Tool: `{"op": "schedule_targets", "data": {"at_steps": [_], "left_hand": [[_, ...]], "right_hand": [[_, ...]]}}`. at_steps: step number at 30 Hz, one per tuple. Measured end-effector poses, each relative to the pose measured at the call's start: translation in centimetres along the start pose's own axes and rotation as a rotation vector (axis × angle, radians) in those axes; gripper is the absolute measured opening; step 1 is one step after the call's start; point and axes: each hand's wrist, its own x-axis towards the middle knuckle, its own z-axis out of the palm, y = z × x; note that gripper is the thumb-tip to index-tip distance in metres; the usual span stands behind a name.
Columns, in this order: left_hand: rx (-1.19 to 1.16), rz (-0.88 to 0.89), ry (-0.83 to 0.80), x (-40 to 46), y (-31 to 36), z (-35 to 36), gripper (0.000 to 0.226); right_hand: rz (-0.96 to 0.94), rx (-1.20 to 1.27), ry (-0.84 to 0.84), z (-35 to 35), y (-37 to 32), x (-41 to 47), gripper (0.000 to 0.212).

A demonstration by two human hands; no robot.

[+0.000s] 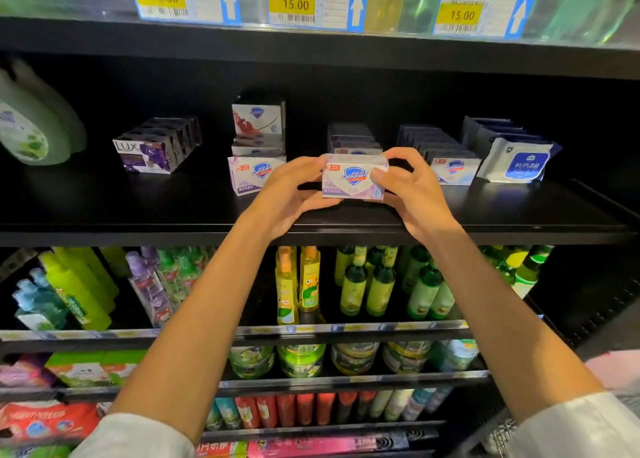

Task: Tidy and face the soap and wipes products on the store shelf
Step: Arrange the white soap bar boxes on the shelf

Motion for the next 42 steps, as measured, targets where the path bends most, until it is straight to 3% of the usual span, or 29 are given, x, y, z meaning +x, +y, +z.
{"op": "schedule_targets", "data": {"at_steps": [7,10,14,27,33,38,42], "left_hand": [[-0.016,0.000,0.017,0.1,-0.2,-0.3,0.036],[-0.052,0.008,0.040,0.2,-0.2,-0.4,0.021],[-0.065,0.026,0.050,0.1,-0.2,-0.3,0.018],[-0.115,-0.019,0.059,0.2,-0.1,-0.3,0.034],[-0.027,-0.025,0.042,0.1,0.0,-0.7,0.038],[-0.027,0.007,0.032,0.3,-0.2,-1.0,0.044],[0.058,0.049,-0.007,0.2,-0.4,-1.0,0.048]], "right_hand": [[0.033,0.017,-0.025,0.3,0.0,0.0,0.032],[0.063,0.057,-0.024,0.4,0.0,0.2,0.027],[0.077,0.051,-0.020,0.5,0.1,0.3,0.036],[0.010,0.049,-0.085,-0.6,0.3,0.1,0.044],[0.037,0.000,-0.142,-0.6,0.2,0.0,0.054],[0.104,0.111,-0.110,-0.2,0.1,0.2,0.045],[0.111,0.051,-0.103,-0.1,0.1,0.2,0.042]]}}
